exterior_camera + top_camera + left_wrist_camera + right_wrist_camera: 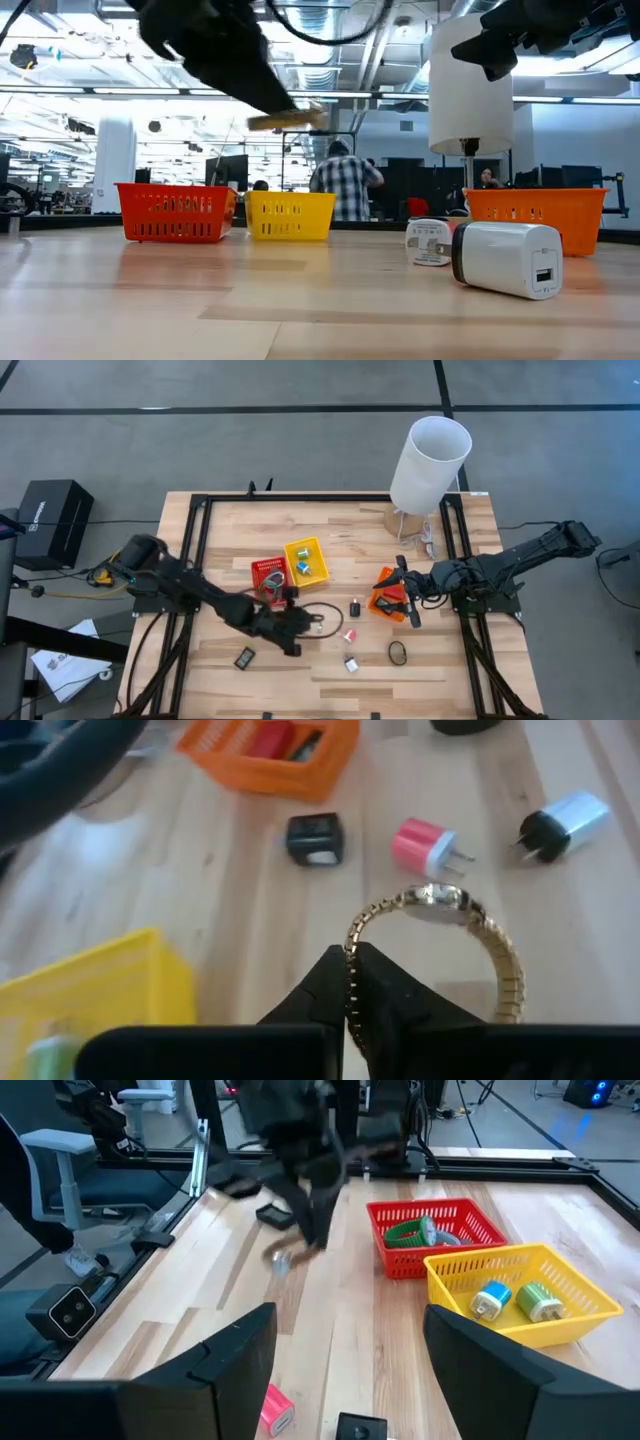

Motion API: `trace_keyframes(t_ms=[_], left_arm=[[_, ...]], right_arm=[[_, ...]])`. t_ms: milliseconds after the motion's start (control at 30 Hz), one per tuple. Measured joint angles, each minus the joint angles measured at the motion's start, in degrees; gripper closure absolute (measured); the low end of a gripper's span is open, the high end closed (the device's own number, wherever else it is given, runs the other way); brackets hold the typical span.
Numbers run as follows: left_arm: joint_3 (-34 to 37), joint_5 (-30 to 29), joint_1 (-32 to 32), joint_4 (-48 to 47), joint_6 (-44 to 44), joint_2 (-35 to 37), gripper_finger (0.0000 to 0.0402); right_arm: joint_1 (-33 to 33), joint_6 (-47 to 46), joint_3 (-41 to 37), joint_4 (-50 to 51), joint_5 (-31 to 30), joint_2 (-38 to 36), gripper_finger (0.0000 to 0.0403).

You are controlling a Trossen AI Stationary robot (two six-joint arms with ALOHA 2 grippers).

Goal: Pick & Place Office items
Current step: Put the gold wrist watch into the red bin

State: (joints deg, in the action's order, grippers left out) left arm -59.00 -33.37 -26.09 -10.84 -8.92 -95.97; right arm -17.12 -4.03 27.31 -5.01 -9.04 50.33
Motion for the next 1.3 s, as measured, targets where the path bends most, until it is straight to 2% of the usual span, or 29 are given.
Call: trace_keyframes(t_ms=[267,600,833,967,1133,1300], left_arm=[[12.26,-6.92,2.1,-0.4,-4.16,12.94,0.0394],[27.83,-9.24,11.93,-0.28,-15.51,25.04,0.0393],[34.5,-8.42,17.98,0.23,-22.71,27.17,0.0392],[35.66,-6.72,18.36,1.23,-24.36,27.15,0.0388],[35.64,-4.22,18.24,1.69,-24.38,27.15,0.0369],[35.64,-4.11,18.19,1.83,-24.4,27.15,0.0342]], right_arm=[[0.0,-0.02,0.0,-0.09,0.0,0.02,0.0159],[0.0,-0.02,0.0,-0.54,-0.02,2.0,0.0159],[0.0,-0.22,0.0,-4.4,-0.02,6.48,0.0159],[0.04,-3.26,0.84,-5.46,-0.02,9.1,0.0159],[0.13,1.34,2.91,-5.6,-0.04,10.12,0.0159],[0.92,2.38,3.37,-5.52,-0.04,10.12,0.0159]])
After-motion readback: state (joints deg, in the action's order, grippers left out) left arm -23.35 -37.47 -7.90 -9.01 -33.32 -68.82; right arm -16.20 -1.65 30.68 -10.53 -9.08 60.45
